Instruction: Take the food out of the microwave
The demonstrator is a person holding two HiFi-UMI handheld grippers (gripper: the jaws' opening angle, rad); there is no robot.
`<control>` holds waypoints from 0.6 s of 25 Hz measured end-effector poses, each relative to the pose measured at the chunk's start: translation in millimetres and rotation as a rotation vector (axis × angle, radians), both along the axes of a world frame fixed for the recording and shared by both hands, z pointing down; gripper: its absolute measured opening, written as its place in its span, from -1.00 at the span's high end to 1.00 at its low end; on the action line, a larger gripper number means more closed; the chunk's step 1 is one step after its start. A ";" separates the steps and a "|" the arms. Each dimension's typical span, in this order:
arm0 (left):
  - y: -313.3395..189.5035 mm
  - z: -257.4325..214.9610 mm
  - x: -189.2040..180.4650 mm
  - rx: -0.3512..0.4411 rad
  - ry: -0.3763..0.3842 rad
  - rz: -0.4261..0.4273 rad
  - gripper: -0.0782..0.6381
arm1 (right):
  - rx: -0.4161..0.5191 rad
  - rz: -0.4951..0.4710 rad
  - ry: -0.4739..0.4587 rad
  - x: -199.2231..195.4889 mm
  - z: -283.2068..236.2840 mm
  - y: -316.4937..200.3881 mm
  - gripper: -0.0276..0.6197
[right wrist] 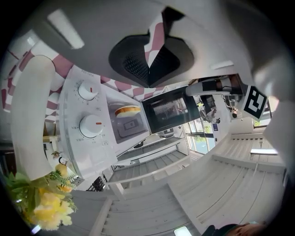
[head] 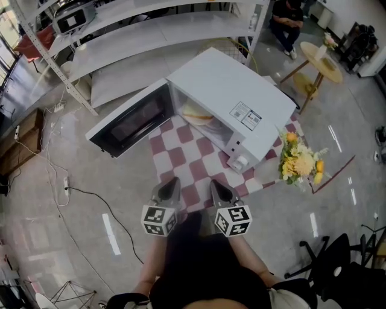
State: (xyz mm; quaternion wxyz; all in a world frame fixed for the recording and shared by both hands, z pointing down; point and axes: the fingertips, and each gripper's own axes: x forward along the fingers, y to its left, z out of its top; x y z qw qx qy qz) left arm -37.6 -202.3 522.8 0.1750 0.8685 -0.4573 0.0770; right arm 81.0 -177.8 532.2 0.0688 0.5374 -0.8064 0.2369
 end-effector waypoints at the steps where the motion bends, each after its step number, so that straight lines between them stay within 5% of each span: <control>1: -3.5 1.1 2.0 -0.003 0.000 0.005 0.76 | 0.000 0.003 -0.001 0.4 -0.7 -3.0 0.91; 15: -59.2 4.8 16.6 -0.023 0.044 0.054 0.76 | -0.015 0.047 0.007 1.3 7.9 -39.7 0.91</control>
